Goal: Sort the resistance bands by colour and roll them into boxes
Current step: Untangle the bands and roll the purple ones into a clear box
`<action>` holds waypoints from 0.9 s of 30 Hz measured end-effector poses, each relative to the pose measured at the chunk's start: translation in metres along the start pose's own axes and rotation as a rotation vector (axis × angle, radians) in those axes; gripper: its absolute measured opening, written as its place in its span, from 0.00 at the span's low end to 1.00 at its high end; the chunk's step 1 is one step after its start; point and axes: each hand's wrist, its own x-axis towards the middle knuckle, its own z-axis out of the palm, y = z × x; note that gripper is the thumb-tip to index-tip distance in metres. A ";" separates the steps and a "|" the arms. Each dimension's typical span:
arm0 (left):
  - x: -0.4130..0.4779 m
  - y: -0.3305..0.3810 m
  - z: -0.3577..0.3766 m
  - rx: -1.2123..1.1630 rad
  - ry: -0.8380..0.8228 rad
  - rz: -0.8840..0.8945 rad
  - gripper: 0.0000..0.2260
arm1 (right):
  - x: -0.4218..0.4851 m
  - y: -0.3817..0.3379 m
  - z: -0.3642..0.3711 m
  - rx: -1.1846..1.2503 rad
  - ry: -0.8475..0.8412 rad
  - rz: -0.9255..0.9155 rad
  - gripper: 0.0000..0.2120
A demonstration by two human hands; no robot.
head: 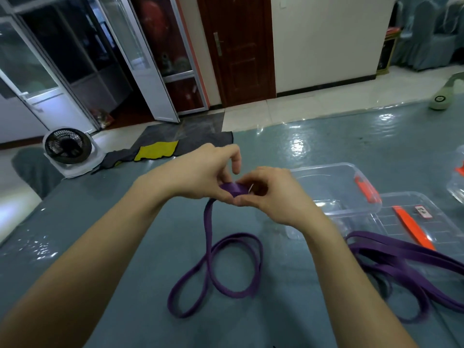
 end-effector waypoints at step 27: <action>-0.036 -0.006 0.044 -0.440 0.146 -0.044 0.16 | -0.037 0.002 0.002 0.216 0.005 0.054 0.17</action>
